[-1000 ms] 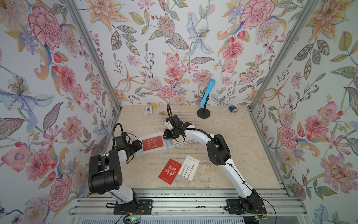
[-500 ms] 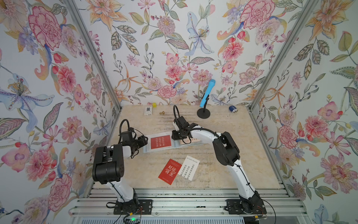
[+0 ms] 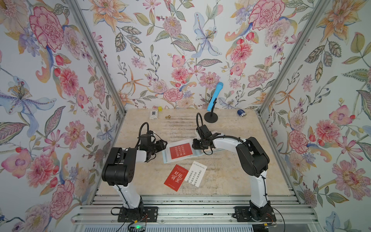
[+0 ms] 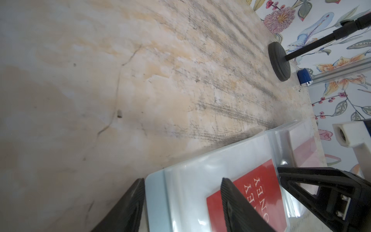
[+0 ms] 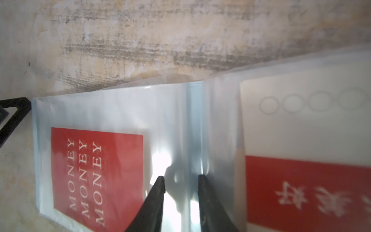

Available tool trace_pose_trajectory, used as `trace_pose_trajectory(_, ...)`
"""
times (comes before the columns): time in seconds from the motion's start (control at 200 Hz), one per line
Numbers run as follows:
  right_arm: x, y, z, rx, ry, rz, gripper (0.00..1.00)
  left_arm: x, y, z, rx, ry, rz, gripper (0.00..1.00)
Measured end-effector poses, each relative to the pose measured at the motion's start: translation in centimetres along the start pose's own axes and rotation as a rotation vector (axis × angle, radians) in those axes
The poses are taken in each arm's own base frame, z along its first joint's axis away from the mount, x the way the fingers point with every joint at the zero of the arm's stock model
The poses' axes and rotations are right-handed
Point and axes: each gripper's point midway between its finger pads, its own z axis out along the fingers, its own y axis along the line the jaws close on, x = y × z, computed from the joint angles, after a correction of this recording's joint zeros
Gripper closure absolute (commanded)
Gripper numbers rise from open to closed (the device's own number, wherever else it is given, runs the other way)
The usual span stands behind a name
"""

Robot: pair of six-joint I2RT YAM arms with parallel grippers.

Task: Place the photos into the photo albums
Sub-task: Move the photo album to the center of the board.

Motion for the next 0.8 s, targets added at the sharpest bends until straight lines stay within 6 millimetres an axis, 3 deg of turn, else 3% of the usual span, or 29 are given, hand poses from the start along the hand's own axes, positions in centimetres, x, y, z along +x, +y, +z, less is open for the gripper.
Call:
trace_pose_trajectory(0.23,0.0,-0.6,-0.3,-0.006,-0.013,0.033,0.68,0.3,-1.6,1.1,0.026,0.028,0.013,0.36)
trace_pose_trajectory(0.445,-0.3,-0.5,-0.8,-0.012,-0.018,0.038,0.68,0.4,-1.8,1.1,0.005,0.061,0.011,0.36)
trace_pose_trajectory(0.676,-1.5,1.3,-2.9,-0.09,-0.045,0.018,0.67,-0.9,-3.8,-0.9,0.002,0.059,0.054,0.36)
trace_pose_trajectory(0.801,-1.5,1.9,-3.1,-0.12,-0.039,0.005,0.67,-1.3,-4.6,-2.0,0.007,0.052,0.068,0.36)
